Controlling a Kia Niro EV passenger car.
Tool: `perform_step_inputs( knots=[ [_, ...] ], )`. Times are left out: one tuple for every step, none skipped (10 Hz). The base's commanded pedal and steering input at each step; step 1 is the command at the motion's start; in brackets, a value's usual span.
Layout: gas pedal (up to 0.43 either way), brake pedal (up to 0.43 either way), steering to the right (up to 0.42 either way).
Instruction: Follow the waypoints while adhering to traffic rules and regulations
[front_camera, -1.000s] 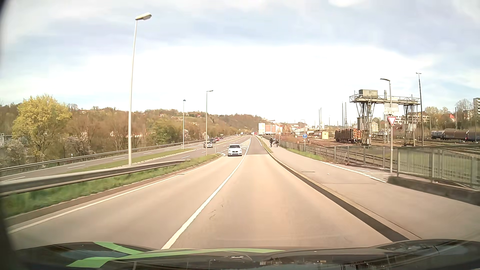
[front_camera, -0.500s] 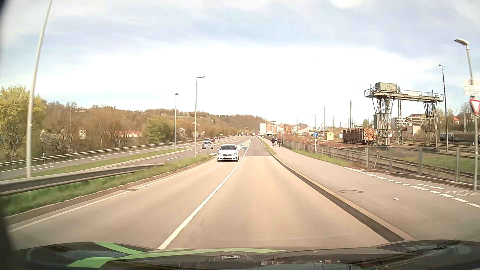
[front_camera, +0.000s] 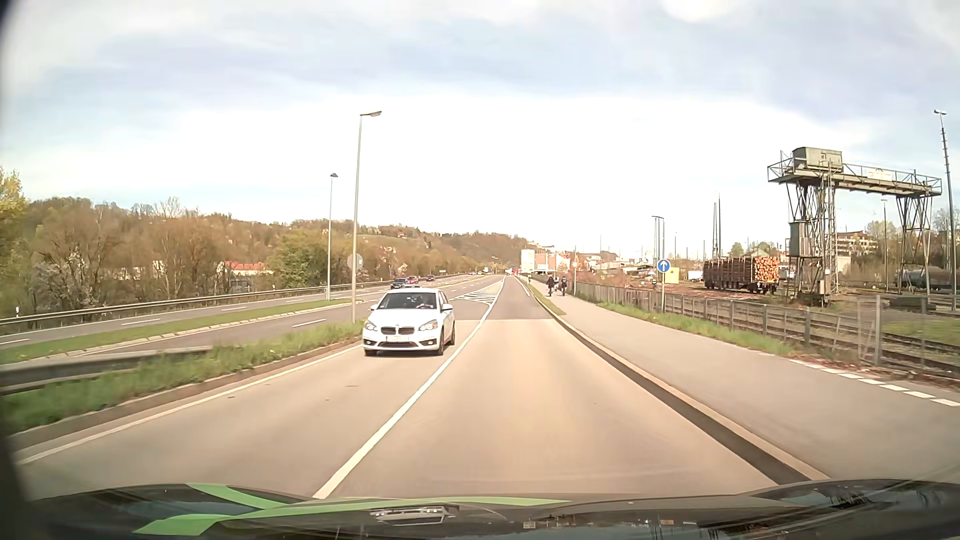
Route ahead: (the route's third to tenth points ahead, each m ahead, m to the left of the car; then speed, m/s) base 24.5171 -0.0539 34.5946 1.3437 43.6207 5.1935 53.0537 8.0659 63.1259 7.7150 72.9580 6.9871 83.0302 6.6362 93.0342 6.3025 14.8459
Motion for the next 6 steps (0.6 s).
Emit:
perform_step_inputs(
  knots=[
    [0.079, 0.000, -0.002],
    [0.087, 0.000, -0.002],
    [0.087, 0.000, -0.002],
    [0.087, 0.000, -0.002],
    [0.087, 0.000, -0.002],
    [0.087, 0.000, -0.003]
  ],
)
